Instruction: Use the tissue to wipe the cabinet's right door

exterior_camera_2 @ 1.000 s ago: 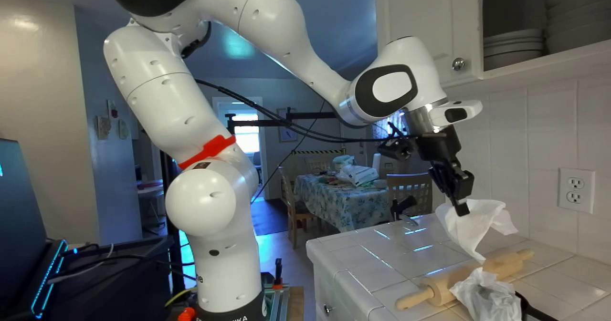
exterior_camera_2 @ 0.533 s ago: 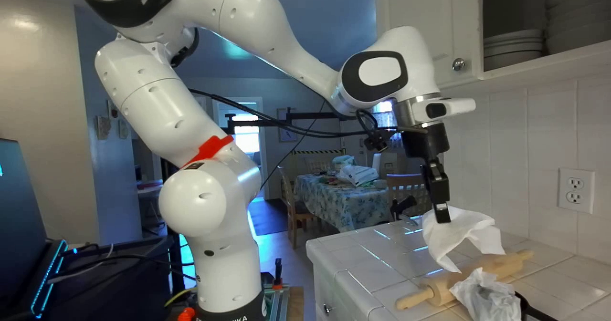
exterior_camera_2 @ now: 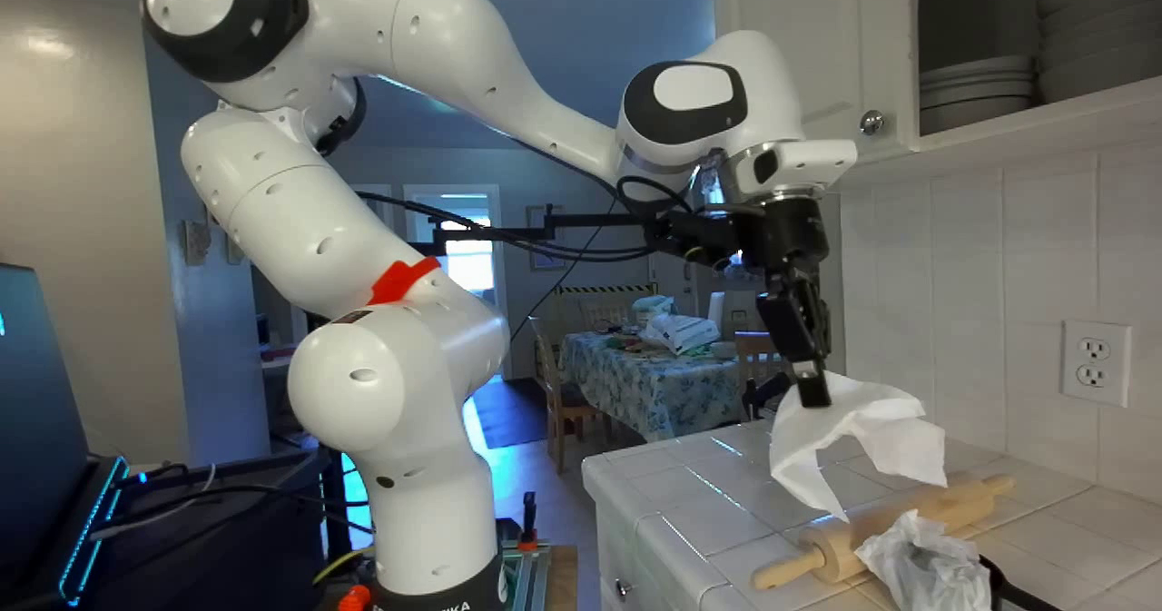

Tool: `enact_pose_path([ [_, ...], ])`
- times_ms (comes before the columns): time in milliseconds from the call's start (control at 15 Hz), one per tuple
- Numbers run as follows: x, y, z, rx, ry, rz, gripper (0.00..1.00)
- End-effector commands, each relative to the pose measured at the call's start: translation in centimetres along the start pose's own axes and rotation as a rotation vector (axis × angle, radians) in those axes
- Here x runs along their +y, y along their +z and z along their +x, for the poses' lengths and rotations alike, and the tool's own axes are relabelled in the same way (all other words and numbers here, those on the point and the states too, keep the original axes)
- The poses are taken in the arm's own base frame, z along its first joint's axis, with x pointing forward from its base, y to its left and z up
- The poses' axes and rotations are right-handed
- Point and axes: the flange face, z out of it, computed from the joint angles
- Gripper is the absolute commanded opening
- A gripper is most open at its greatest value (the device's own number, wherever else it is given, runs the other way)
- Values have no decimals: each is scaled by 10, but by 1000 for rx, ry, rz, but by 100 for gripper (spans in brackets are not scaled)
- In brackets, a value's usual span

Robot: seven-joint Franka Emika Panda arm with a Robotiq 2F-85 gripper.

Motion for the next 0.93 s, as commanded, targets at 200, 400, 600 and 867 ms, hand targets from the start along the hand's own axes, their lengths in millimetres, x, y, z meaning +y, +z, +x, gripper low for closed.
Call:
enact_pose_path([
  [200, 33, -53, 25, 122, 248, -238, 0],
  [400, 47, -77, 42, 202, 335, -356, 0],
  [600, 59, -102, 53, 298, 417, -471, 0],
  [867, 73, -139, 56, 419, 569, -595, 0],
])
